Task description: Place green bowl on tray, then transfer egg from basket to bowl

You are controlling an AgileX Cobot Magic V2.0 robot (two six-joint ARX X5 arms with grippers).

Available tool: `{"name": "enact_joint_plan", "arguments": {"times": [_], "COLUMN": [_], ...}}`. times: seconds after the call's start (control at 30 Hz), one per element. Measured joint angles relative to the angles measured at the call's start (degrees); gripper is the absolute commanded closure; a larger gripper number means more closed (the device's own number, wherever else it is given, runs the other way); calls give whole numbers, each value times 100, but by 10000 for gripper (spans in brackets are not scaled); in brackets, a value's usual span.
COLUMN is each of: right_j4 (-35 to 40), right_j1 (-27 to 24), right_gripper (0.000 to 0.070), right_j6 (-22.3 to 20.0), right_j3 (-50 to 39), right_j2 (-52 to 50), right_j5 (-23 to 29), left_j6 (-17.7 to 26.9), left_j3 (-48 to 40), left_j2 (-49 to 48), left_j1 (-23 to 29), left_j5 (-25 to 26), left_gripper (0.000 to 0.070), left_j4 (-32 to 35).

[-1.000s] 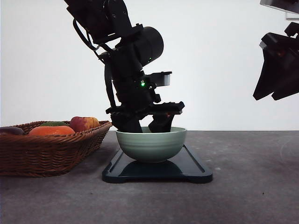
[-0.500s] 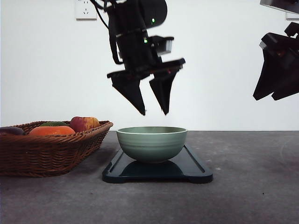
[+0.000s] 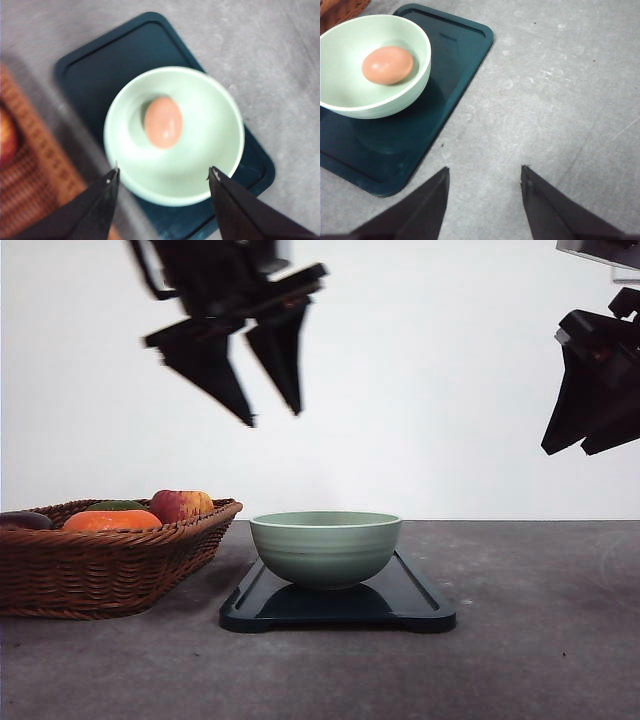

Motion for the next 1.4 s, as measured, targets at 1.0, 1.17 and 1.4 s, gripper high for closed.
{"name": "enact_joint_plan", "arguments": {"times": [1.0,1.17,1.4], "right_j4": [-89,-43,-40], "right_j1": [2,2,2], "right_gripper": [686,684,684], "right_j6": [-20,-24,-24], "right_j3": [0,0,0], "right_j2": [0,0,-2], "right_j5": [-496,-598,-597], "left_j6": [388,435,472], "left_j3": [-4101,-4101,-4101], "left_j2": [-4494,-4494,-4494], "left_j1": [1525,1525,1525], "left_j5": [59,59,59], "left_gripper": [686,680,680], "left_j4": [1311,1320,1320]}}
